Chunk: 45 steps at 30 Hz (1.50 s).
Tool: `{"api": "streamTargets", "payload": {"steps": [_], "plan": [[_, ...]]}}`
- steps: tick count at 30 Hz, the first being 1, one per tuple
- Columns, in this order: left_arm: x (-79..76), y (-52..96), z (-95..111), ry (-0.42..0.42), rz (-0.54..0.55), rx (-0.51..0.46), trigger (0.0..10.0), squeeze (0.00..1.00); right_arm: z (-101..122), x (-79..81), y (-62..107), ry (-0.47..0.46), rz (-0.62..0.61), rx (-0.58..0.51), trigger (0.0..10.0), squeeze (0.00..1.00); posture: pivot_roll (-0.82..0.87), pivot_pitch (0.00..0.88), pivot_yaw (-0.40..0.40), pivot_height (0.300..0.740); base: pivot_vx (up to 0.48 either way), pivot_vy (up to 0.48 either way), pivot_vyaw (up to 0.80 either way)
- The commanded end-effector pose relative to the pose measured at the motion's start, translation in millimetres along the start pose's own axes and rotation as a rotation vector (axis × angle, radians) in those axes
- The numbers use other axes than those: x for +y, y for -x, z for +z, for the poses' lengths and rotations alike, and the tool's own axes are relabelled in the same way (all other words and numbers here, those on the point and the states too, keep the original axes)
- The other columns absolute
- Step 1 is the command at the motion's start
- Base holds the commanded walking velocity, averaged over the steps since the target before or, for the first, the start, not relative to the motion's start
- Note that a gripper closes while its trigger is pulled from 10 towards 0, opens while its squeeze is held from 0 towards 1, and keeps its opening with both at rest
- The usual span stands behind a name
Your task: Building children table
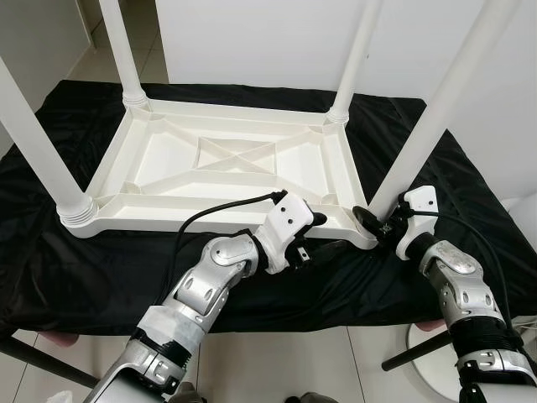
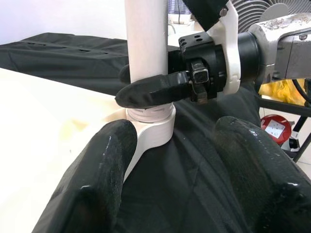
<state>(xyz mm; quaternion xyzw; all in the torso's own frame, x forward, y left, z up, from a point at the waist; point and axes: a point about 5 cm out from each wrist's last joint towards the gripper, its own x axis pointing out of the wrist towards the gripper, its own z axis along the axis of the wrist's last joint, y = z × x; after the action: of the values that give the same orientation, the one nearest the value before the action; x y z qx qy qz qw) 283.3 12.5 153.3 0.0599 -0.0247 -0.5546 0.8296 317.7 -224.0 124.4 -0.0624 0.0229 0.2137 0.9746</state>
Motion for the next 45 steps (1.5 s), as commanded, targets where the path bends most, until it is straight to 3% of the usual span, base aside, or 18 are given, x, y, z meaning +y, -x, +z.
{"api": "streamTargets", "payload": {"steps": [1, 4, 7, 9, 13, 15, 20, 22, 27, 28, 29, 30, 38, 40, 42, 45], "plan": [[0.2, -1.4, 1, -0.011, -0.034, 0.007, 10.0, 0.0, -9, 0.5, 2.6, -0.016, -0.056, 0.046, 10.0, 0.0, 0.01, 0.0, -0.054, 0.74, 0.0, 0.0, 0.0], [0.3, -1.1, 1, -0.011, -0.035, 0.008, 10.0, 0.0, -8, 1.8, 1.4, -0.021, -0.089, 0.039, 10.0, 0.0, 0.01, 0.0, -0.053, 0.74, 0.0, 0.0, 0.0], [0.2, -0.8, 1, -0.011, -0.036, 0.009, 10.0, 0.0, -4, 7.5, -1.3, -0.036, -0.197, 0.018, 10.0, 0.0, 0.01, 0.0, -0.056, 0.74, 0.0, 0.0, 0.0], [0.1, -0.6, 1, -0.009, -0.035, 0.01, 10.0, 0.0, 0, 20.0, -4.4, -0.08, -0.31, -0.002, 10.0, 0.0, 0.01, 0.0, -0.056, 0.74, 0.0, 0.0, 0.0], [0.2, -0.4, 1, -0.008, -0.034, 0.01, 10.0, 0.0, 4, 30.7, -6.6, -0.114, -0.366, -0.021, 10.0, 0.0, 0.01, 0.0, -0.055, 0.74, 0.0, 0.0, 0.0], [-0.8, -0.8, 0, -0.007, -0.037, 0.01, 10.0, 0.0, 7, 39.7, -8.0, -0.105, -0.46, -0.023, 10.0, 0.0, 0.01, 0.0, -0.056, 0.74, 0.0, 0.0, 0.0], [-1.0, -0.8, 0, -0.007, -0.038, 0.011, 10.0, 0.0, 10, 46.0, -9.6, -0.107, -0.519, -0.033, 10.0, 0.0, 0.01, 0.0, -0.058, 0.74, 0.0, 0.0, 0.0], [-1.2, -1.0, 0, -0.006, -0.039, 0.012, 10.0, 0.0, 14, 54.2, -12.3, -0.126, -0.607, -0.039, 10.0, 0.0, 0.0, 0.0, -0.055, 0.74, 0.0, 0.0, 0.0], [-1.2, -1.5, 0, -0.007, -0.042, 0.011, 10.0, 0.0, 17, 62.6, -16.1, -0.151, -0.624, -0.035, 10.0, 0.0, 0.0, 0.0, -0.052, 0.74, 0.0, 0.0, 0.0], [-1.0, -2.0, 0, -0.009, -0.044, 0.011, 10.0, 0.0, 18, 66.8, -15.4, -0.17, -0.605, -0.043, 10.0, 0.22, 0.0, 0.0, -0.056, 0.74, 0.0, 0.0, 0.0], [-1.0, -2.0, 0, -0.009, -0.044, 0.011, 10.0, 0.0, 18, 66.8, -15.4, -0.17, -0.605, -0.043, 10.0, 0.22, 0.0, 0.0, -0.056, 0.74, 0.0, 0.0, 0.0], [-1.0, -2.2, 0, -0.01, -0.044, 0.01, 10.0, 0.0, 18, 66.1, -13.4, -0.171, -0.599, -0.045, 10.0, 1.0, 0.0, 0.0, -0.057, 0.74, 0.0, 0.0, 0.0], [-1.6, -2.5, 0, -0.011, -0.044, 0.007, 10.0, 0.0, 20, 62.0, -4.4, -0.187, -0.543, -0.086, 10.0, 1.0, 0.0, 0.0, -0.058, 0.74, 0.0, 0.0, 0.0], [-2.2, -2.0, 1, -0.011, -0.045, 0.006, 10.0, 0.0, 23, 57.9, 2.1, -0.188, -0.47, -0.103, 10.0, 1.0, 0.0, 0.0, -0.056, 0.74, 0.0, 0.0, 0.0], [-1.8, -1.4, 1, -0.011, -0.045, 0.007, 10.0, 0.0, 22, 53.3, 9.3, -0.141, -0.355, -0.08, 10.0, 0.0, 0.0, 0.0, -0.052, 0.74, 0.0, 0.0, 0.0], [0.5, -1.8, 2, -0.013, -0.041, 0.008, 10.0, 0.0, 22, 45.6, 17.6, -0.076, -0.245, -0.055, 10.0, 0.0, 0.0, 0.0, -0.051, 0.74, 0.0, 0.0, 0.0]]}}
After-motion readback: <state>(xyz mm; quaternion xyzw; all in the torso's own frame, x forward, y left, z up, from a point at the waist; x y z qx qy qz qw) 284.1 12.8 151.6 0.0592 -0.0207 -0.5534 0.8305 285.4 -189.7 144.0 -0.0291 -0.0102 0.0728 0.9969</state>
